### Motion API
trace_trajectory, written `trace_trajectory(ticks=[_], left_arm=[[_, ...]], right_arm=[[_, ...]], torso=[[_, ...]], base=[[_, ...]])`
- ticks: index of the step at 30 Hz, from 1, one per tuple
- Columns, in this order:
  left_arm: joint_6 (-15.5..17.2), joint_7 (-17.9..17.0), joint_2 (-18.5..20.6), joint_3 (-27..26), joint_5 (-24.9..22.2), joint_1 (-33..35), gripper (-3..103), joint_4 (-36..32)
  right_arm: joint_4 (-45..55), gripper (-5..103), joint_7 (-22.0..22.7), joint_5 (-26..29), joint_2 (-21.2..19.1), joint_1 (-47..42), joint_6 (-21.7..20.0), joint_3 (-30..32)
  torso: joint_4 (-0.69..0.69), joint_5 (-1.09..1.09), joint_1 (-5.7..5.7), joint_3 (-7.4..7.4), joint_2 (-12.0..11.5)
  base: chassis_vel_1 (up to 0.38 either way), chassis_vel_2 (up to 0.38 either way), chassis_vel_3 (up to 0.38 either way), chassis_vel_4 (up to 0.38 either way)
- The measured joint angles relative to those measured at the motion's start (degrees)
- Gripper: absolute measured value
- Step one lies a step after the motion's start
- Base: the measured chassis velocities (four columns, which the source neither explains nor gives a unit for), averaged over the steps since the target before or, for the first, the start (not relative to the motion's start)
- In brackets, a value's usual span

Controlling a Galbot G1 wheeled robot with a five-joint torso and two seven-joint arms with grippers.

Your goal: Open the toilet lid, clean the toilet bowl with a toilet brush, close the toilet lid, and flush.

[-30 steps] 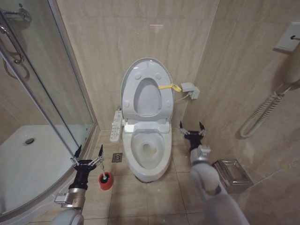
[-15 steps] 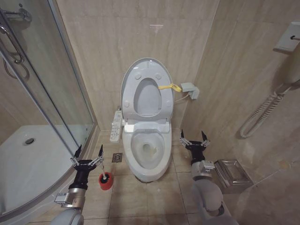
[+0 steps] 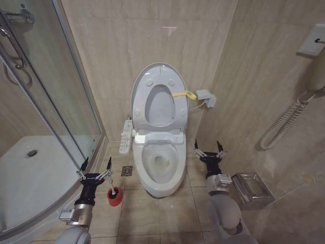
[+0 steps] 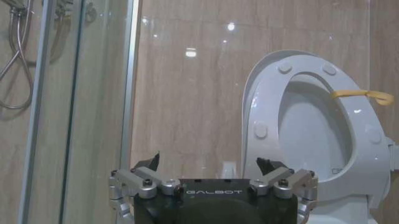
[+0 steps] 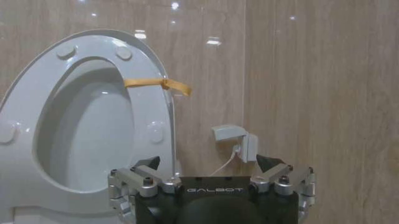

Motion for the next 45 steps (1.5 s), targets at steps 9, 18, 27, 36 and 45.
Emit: trace_trajectory(ticks=[9,18,27,36,45], left_arm=[[0.00,0.00,0.00,0.00,0.00,0.00,100,0.00],[0.00,0.00,0.00,0.00,0.00,0.00,100,0.00],[0.00,0.00,0.00,0.00,0.00,0.00,100,0.00],[0.00,0.00,0.00,0.00,0.00,0.00,100,0.00],[0.00,0.00,0.00,0.00,0.00,0.00,100,0.00]], right_arm=[[0.81,100,-0.04,-0.74,0.79,-1.20,-0.17,-0.72],[0.84,100,-0.02,-0.75,0.80,-1.21,-0.26,-0.75],[0.84,100,0.01,-0.75,0.79,-1.18,-0.30,-0.75],[0.84,100,0.03,-0.73,0.78,-1.15,-0.34,-0.73],[0.84,100,0.04,-0.71,0.78,-1.13,-0.35,-0.73]], torso=[[0.00,0.00,0.00,0.00,0.00],[0.00,0.00,0.00,0.00,0.00],[0.00,0.00,0.00,0.00,0.00],[0.00,0.00,0.00,0.00,0.00],[0.00,0.00,0.00,0.00,0.00]], base=[[0.000,0.000,0.000,0.000],[0.000,0.000,0.000,0.000],[0.000,0.000,0.000,0.000],[0.000,0.000,0.000,0.000],[0.000,0.000,0.000,0.000]])
